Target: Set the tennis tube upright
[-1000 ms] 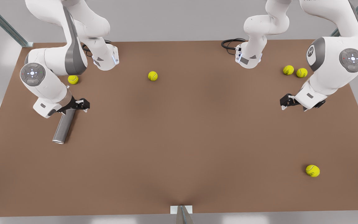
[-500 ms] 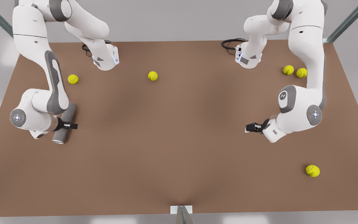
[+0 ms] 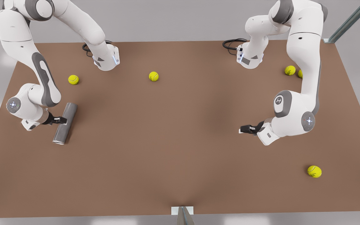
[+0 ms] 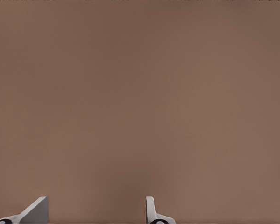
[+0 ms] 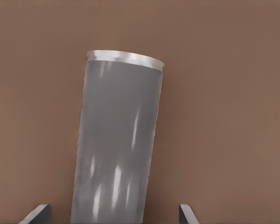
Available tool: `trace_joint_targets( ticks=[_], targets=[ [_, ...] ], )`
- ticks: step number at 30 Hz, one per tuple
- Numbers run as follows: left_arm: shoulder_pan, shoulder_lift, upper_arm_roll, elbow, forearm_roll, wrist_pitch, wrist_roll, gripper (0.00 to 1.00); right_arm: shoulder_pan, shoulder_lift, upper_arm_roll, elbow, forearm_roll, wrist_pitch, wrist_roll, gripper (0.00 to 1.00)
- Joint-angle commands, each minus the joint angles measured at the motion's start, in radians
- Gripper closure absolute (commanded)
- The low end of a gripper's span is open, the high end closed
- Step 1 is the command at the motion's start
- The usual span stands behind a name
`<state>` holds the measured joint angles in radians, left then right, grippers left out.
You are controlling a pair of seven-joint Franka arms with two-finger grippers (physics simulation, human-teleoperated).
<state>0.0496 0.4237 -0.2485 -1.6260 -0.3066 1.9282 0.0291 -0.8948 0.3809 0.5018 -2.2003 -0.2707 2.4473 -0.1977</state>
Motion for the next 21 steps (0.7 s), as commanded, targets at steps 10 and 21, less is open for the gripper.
trace_joint_targets(
  ticks=[10,21],
  targets=[
    [0.003,0.009,0.002,0.000,0.006,0.000,0.002,0.01,-0.064,0.001,0.020,-0.105,-0.041,0.116,0.003,0.00],
    [0.006,0.012,0.000,-0.002,0.007,0.008,0.002,0.01,-0.076,0.012,0.020,-0.159,-0.041,0.180,0.017,0.00]
  ],
)
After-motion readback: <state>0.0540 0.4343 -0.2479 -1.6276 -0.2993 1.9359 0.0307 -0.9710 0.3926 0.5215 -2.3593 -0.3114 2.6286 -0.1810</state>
